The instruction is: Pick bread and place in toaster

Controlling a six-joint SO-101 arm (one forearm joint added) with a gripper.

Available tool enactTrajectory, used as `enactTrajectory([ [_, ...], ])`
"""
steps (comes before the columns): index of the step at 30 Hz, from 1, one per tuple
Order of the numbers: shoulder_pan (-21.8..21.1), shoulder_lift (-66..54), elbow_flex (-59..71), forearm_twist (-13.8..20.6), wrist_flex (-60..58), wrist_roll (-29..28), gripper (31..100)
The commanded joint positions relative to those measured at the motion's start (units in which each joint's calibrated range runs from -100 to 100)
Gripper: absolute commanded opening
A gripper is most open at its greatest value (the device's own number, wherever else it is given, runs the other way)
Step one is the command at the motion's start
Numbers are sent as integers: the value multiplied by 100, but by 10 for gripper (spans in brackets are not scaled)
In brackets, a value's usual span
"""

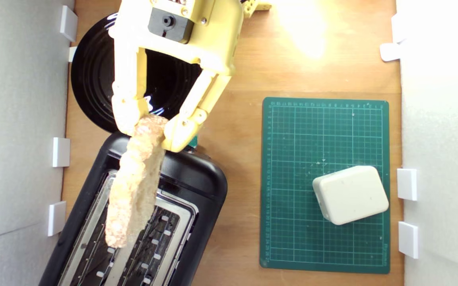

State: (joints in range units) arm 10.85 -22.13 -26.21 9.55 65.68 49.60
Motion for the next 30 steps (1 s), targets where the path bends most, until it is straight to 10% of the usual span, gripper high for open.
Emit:
enactTrajectory([
  [1, 334, -25, -370, 33, 2, 217, 595],
  [30, 745, 1140, -379, -21, -23, 206, 595],
])
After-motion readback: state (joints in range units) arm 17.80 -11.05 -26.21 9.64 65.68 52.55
